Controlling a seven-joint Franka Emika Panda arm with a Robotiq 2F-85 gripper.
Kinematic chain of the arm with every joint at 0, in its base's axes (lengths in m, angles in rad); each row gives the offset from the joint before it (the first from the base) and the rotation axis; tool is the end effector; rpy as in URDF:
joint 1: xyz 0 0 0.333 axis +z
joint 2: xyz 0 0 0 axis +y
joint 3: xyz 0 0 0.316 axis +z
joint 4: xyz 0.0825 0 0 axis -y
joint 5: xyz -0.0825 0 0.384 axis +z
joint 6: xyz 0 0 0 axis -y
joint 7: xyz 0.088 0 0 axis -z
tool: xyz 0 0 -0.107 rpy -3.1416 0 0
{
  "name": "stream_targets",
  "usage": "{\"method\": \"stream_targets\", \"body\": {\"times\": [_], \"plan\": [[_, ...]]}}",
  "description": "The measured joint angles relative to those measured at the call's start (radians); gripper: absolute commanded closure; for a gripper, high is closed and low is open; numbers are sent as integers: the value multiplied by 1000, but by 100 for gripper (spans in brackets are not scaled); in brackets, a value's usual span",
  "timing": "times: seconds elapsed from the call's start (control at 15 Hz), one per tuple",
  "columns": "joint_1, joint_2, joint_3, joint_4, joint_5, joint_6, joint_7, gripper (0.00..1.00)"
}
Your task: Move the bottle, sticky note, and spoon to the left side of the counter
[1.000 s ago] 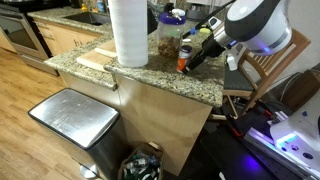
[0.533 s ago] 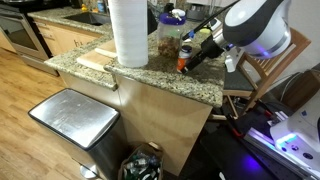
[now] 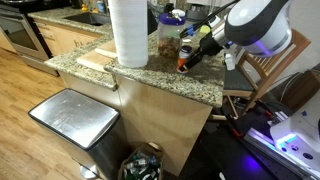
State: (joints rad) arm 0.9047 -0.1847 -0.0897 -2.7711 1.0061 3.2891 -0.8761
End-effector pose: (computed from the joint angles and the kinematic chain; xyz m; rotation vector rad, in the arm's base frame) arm 0.3311 0.2258 0.3243 -2.6681 -0.8919 -0.8902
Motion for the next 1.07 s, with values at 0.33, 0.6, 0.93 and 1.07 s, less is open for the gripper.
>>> {"method": "stream_targets", "body": {"times": [0.33, 0.6, 0.93, 1.07], "plan": [[60, -23, -33, 14, -65, 168, 42, 0], [-49, -107, 23, 44, -320, 176, 245, 0], [-369, -182, 249, 61, -293, 175, 385, 0], [-453, -237, 261, 58, -241, 168, 395, 0]]}}
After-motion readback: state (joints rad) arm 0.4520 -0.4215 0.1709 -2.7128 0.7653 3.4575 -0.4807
